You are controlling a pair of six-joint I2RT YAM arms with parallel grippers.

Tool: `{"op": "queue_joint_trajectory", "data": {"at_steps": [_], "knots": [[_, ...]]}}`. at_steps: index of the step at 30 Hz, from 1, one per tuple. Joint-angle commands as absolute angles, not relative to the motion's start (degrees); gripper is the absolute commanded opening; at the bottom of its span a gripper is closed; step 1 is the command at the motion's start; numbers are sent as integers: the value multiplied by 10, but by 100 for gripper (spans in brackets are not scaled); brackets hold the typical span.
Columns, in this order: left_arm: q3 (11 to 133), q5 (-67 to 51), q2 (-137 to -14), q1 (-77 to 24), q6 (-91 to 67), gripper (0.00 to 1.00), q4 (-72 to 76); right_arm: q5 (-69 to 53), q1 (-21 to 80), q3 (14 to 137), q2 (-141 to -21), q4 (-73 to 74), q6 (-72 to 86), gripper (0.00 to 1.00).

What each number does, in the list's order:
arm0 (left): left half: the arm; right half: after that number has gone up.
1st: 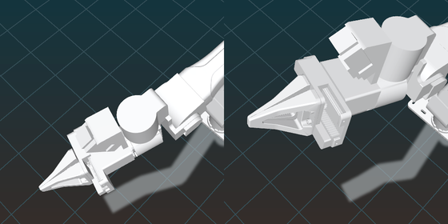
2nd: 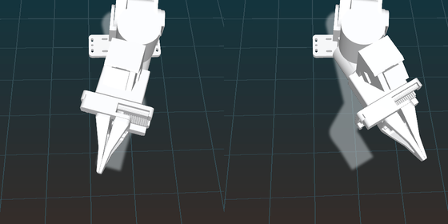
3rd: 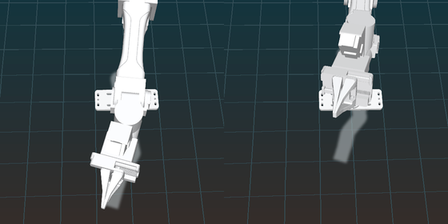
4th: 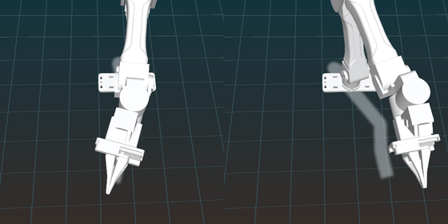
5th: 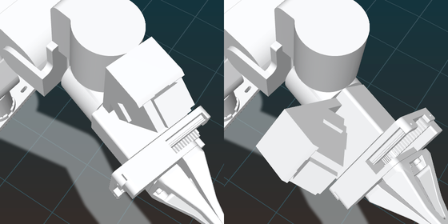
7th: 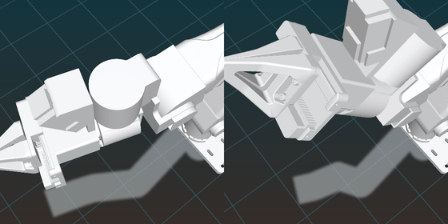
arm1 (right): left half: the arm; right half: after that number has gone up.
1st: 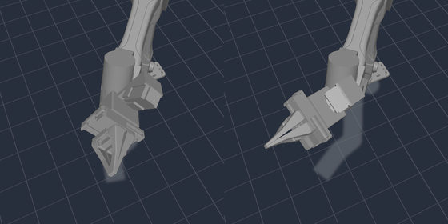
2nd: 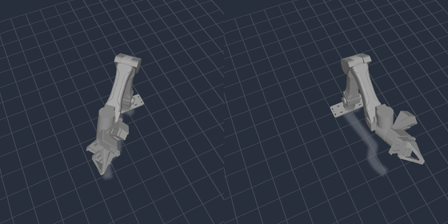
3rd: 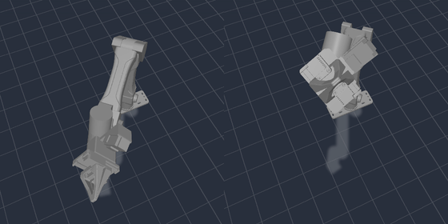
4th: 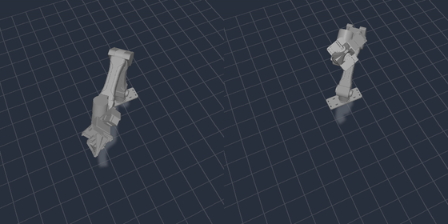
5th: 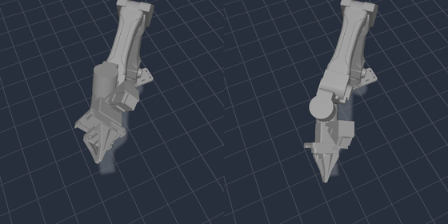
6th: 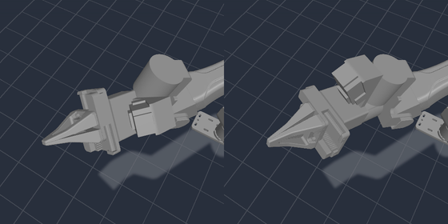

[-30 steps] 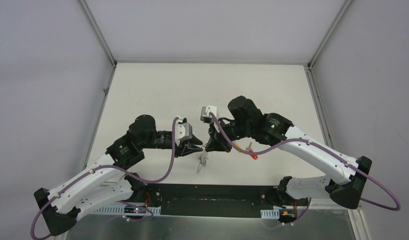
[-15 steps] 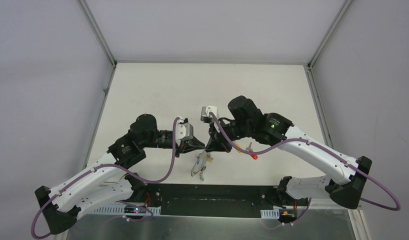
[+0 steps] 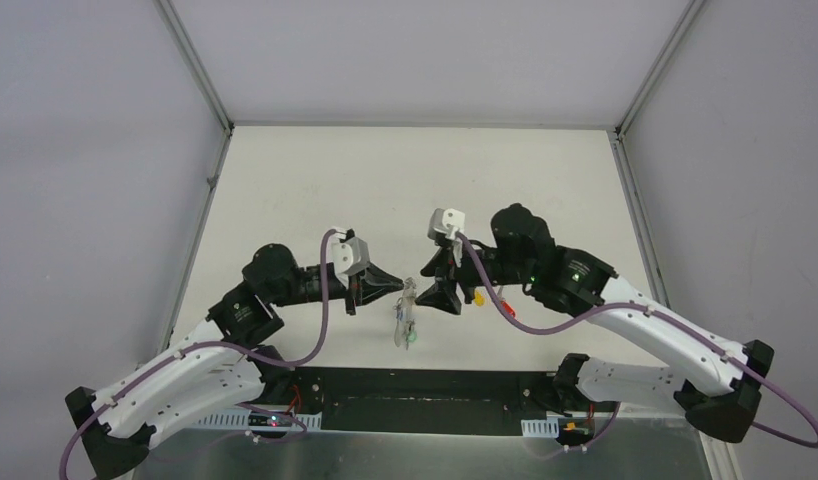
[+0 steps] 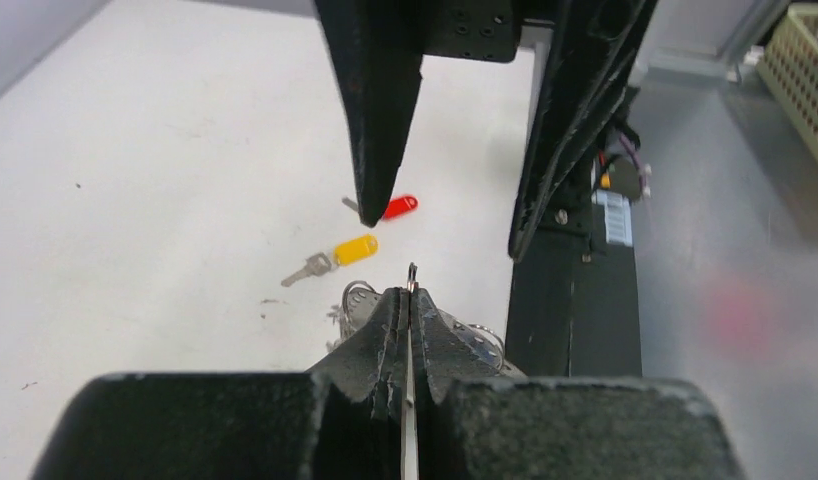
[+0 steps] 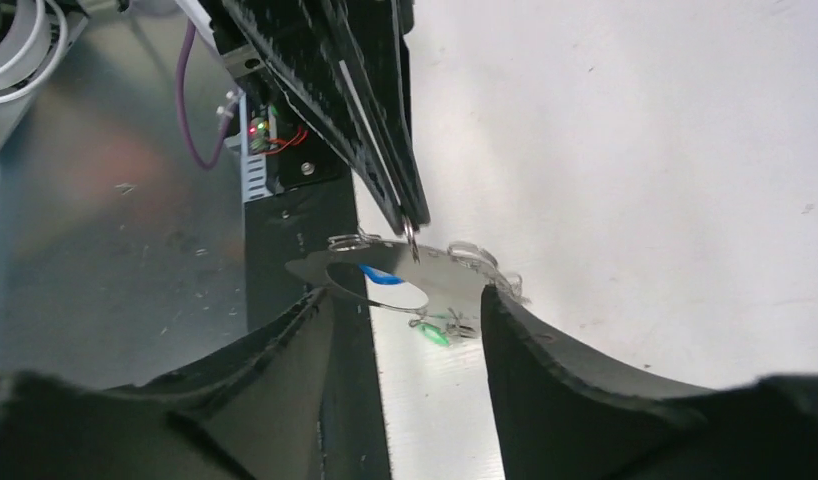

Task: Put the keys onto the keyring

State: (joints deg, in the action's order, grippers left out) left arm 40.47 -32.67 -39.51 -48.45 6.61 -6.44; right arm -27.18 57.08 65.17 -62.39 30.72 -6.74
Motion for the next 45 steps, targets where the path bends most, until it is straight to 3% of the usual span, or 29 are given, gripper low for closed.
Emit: {"op": "queue_joint_trajectory", "data": {"at_steps": [1, 5, 15, 19, 26, 33, 38, 45], "knots": [[347, -263, -337, -490, -23, 0, 114, -234, 571, 583, -543, 152, -36, 60], [299, -268, -313, -490, -42, 0, 224, -229, 571, 519, -500, 58, -16, 61], [221, -315, -327, -490, -78, 0, 461, -275, 571, 466, -494, -89, 14, 44], [221, -333, -332, -490, -86, 0, 487, -290, 571, 455, -488, -119, 15, 34], [227, -345, -330, -490, -82, 0, 484, -286, 571, 447, -471, -131, 7, 32], [220, -345, -336, -490, -98, 0, 508, -274, 572, 437, -457, -132, 3, 19], [223, -345, -336, -490, -99, 0, 510, -297, 571, 440, -466, -133, 3, 21], [221, -342, -338, -490, -99, 0, 508, -341, 571, 458, -498, -156, 19, 35]]}}
